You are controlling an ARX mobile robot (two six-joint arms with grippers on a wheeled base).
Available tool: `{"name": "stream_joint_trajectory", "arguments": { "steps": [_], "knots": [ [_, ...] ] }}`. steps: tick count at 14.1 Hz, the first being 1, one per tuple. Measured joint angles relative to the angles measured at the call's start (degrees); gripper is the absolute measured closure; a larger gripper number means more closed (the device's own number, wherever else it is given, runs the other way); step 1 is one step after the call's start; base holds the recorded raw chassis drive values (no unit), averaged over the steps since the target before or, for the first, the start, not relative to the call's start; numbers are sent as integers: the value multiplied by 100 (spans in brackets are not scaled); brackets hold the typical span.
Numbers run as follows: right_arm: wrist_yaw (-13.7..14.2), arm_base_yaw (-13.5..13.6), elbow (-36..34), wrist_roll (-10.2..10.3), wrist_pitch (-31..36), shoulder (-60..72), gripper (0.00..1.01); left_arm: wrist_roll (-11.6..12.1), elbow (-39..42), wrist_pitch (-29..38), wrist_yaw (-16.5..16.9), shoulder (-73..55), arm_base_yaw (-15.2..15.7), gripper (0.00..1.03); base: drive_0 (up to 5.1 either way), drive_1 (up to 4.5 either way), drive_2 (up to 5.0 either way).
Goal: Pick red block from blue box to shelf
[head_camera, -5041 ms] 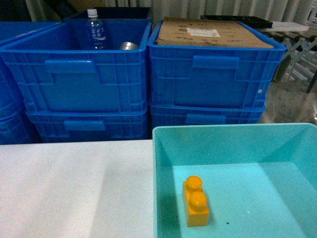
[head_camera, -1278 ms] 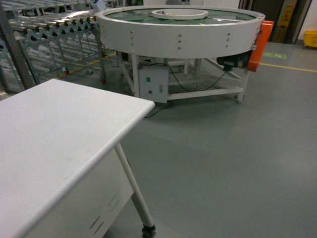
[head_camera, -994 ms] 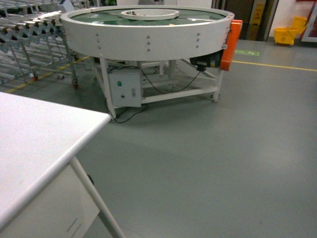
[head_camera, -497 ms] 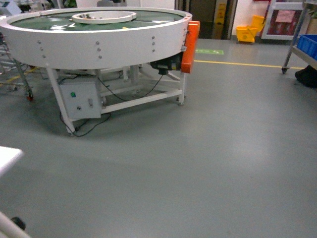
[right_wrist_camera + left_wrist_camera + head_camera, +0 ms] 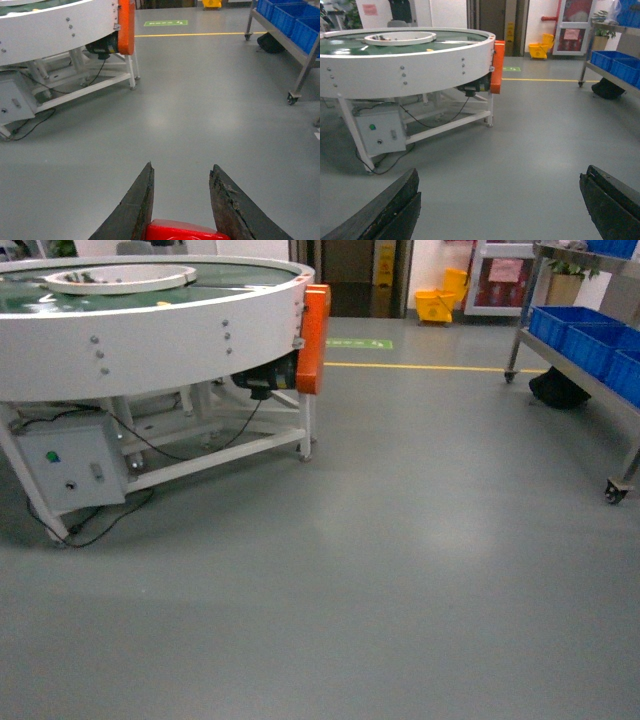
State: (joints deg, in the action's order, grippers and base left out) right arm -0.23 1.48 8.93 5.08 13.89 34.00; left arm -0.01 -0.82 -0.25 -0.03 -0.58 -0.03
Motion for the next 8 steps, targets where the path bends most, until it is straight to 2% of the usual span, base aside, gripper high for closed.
{"name": "stream_joint_trajectory", "arguments": {
  "steps": [4, 8],
  "knots": [
    [2, 0, 0, 2, -9, 0, 73, 2, 0, 7, 4, 0, 0, 5, -29, 159, -592],
    [0, -2, 2, 2, -13, 0, 73, 2, 0, 0, -13, 0, -2, 5, 95, 95, -655]
  ]
}}
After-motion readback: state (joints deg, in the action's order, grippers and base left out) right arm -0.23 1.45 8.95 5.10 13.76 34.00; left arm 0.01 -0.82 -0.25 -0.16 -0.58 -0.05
